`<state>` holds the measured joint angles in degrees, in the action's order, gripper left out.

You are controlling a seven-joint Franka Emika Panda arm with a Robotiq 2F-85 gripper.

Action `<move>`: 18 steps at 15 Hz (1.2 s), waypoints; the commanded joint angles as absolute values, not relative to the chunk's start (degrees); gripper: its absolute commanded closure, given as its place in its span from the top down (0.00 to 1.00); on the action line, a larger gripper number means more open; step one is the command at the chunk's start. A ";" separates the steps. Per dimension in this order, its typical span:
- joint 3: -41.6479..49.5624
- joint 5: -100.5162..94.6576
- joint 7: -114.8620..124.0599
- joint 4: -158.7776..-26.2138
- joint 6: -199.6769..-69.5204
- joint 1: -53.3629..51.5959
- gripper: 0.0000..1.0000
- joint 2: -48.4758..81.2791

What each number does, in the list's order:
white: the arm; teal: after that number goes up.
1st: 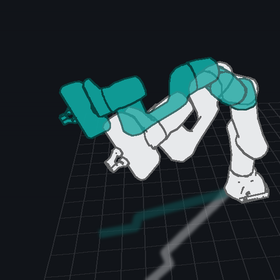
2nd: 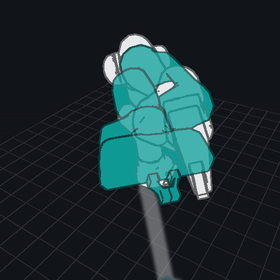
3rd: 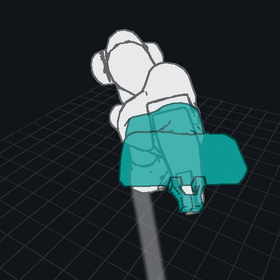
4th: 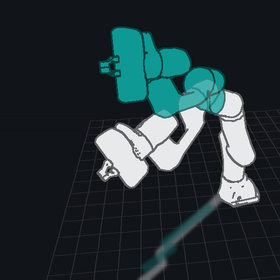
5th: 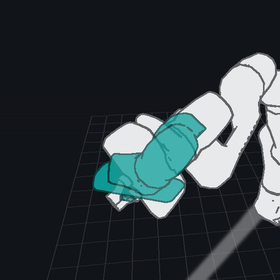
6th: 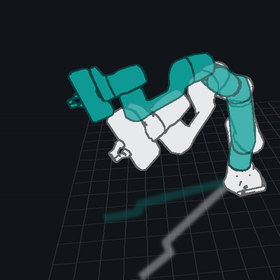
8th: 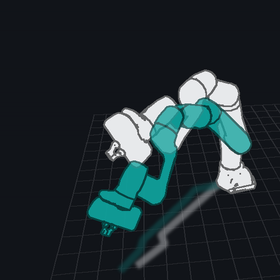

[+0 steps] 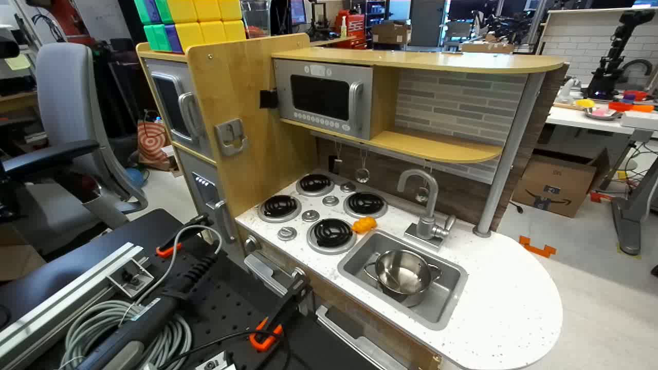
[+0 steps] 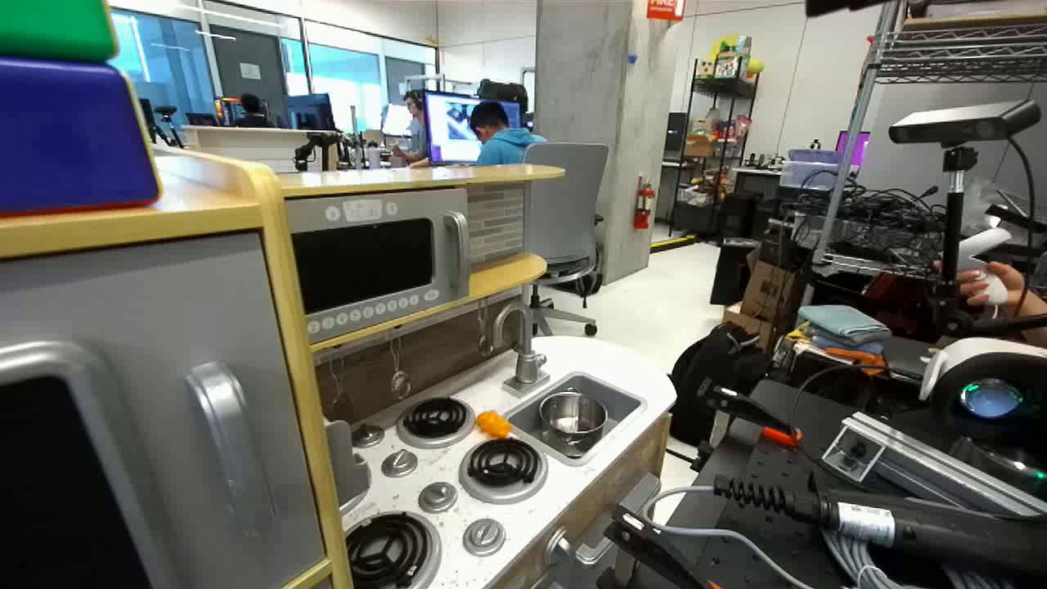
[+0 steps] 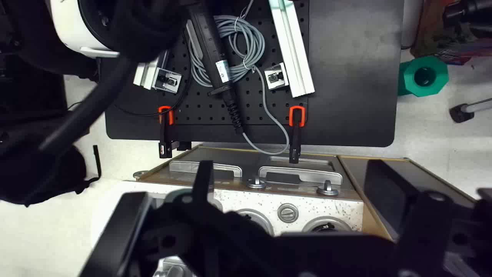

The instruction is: Put the carrot plush toy in the pot in the sink

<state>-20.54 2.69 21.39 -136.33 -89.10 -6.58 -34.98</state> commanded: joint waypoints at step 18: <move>-21.15 1.81 24.37 -137.17 -91.95 -7.13 1.00 -33.17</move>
<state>-20.53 2.58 21.40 -136.38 -89.32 -6.59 -34.97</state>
